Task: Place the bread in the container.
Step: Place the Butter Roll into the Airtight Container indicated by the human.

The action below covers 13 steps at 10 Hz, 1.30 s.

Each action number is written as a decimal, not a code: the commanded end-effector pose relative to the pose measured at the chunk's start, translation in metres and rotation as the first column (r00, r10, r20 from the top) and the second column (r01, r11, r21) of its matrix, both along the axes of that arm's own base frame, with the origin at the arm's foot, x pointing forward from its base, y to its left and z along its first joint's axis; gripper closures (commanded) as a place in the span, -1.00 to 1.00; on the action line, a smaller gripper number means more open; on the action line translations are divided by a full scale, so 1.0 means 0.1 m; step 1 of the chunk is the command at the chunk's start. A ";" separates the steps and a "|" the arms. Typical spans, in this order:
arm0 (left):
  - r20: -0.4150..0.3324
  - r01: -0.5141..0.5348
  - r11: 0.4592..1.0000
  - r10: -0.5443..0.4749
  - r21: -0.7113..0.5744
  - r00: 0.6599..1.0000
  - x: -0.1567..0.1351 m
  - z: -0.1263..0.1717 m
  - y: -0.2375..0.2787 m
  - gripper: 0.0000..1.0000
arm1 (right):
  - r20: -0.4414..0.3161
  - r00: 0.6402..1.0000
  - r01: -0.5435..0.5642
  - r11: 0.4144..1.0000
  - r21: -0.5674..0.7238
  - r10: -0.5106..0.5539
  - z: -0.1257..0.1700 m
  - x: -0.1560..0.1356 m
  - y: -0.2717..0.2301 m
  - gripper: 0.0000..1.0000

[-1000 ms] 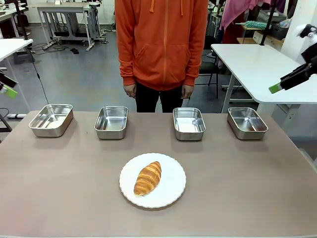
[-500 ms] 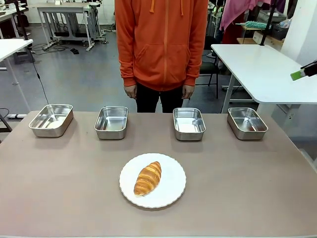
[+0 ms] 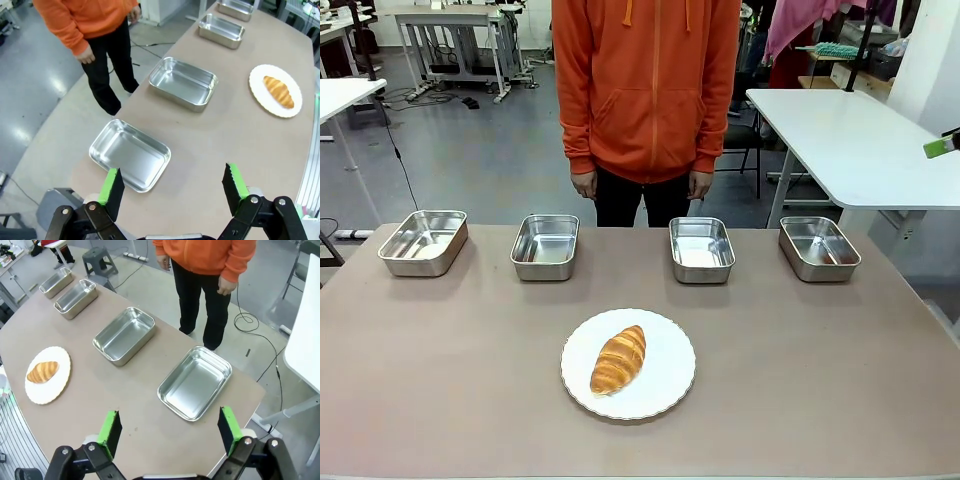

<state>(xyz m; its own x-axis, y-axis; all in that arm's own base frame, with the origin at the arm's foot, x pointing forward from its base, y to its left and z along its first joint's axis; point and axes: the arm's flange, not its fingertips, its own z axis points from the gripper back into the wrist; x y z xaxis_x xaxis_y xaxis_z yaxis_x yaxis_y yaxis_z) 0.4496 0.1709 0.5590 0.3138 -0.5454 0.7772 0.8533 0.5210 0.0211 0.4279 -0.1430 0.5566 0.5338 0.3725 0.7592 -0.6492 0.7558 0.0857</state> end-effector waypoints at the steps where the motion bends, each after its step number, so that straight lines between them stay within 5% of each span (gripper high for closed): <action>1: 0.018 -0.016 1.000 0.016 -0.025 1.000 0.01 0.00 0.00 -1.00 | 0.027 0.999 -0.024 1.000 0.015 0.023 0.02 0.03 -0.02 -1.00; 8: 0.024 -0.037 0.991 0.041 -0.132 0.999 -0.01 0.04 -0.12 -1.00 | 0.017 1.000 -0.018 0.999 0.032 0.017 0.02 0.05 -0.03 -1.00; 13: 0.024 -0.023 0.995 0.025 -0.096 0.999 0.04 0.03 -0.07 -1.00 | -0.010 1.000 0.002 1.000 0.015 -0.002 0.02 0.01 0.01 -1.00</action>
